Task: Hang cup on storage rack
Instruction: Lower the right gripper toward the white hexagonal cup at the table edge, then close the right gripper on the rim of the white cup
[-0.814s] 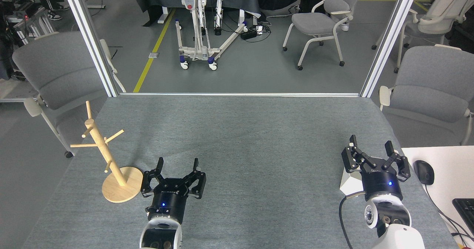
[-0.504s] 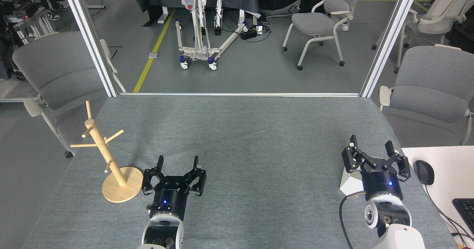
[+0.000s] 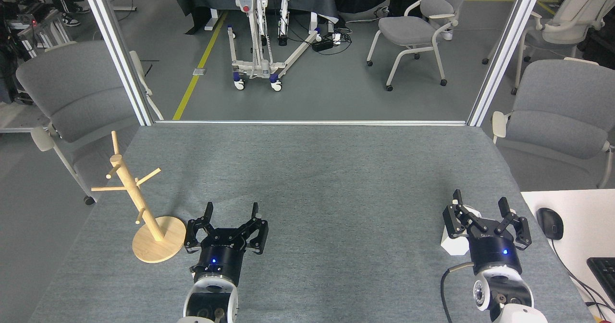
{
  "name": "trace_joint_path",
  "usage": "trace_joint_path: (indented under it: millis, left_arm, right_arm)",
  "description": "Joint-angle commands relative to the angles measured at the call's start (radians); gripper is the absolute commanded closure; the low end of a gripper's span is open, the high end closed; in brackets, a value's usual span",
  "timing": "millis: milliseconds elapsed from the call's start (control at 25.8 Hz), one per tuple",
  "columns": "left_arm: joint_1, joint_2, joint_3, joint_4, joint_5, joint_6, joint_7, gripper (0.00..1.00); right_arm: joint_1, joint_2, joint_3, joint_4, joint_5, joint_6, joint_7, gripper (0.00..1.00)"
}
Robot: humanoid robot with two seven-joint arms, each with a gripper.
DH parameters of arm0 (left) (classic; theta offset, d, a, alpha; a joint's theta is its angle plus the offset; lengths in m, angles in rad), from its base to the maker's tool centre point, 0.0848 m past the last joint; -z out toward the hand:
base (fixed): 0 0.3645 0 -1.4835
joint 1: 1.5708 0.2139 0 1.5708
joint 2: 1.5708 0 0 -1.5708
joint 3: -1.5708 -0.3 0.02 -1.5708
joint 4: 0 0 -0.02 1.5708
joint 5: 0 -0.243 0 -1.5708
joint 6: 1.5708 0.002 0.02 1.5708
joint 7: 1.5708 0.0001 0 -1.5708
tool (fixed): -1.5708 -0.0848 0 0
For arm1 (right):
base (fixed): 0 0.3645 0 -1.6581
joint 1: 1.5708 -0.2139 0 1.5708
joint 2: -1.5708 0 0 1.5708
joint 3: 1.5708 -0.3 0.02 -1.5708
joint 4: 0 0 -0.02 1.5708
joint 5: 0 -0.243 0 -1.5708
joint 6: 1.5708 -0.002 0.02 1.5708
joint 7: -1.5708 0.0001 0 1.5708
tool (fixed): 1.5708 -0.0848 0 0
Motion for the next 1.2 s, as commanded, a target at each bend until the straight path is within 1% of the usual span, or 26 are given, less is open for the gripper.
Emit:
trace_joint_path:
  millis: [0,77,194,349,504,620,775,1162]
  left_arm:
    - [0.0,0.0,0.0,-0.002,0.0,0.0,-0.017,0.01]
    - [0.001,0.0,0.0,-0.003,0.0,0.0,-0.017,0.01]
    - [0.001,0.0,0.0,-0.002,0.0,0.002,-0.018,0.01]
    - [0.001,0.001,-0.002,0.0,0.0,0.002,-0.018,0.01]
    - [0.001,0.001,-0.002,0.004,0.0,0.004,-0.018,0.01]
    - [0.001,0.001,0.0,0.008,0.0,0.004,-0.018,0.01]
    - [0.001,0.001,0.0,0.011,0.0,0.005,-0.02,0.01]
    - [0.001,0.0,0.003,0.018,0.001,0.007,-0.02,0.01]
  right_arm:
    - [0.027,-0.012,-0.001,0.023,0.002,-0.01,-0.002,0.0]
    - [0.027,-0.022,-0.001,0.042,0.0,-0.004,-0.002,0.0]
    - [0.03,-0.022,-0.004,0.049,0.002,0.001,-0.002,0.0]
    - [0.084,-0.019,-0.043,0.052,0.003,-0.015,-0.018,0.0]
    - [0.115,-0.017,-0.046,0.063,0.005,-0.036,-0.119,0.0]
    - [0.135,-0.023,-0.046,0.106,0.011,-0.036,-0.157,0.0]
    - [0.121,-0.026,-0.043,0.183,0.014,-0.028,-0.157,0.0]
    - [0.02,-0.028,-0.015,0.31,0.032,-0.027,-0.15,0.0]
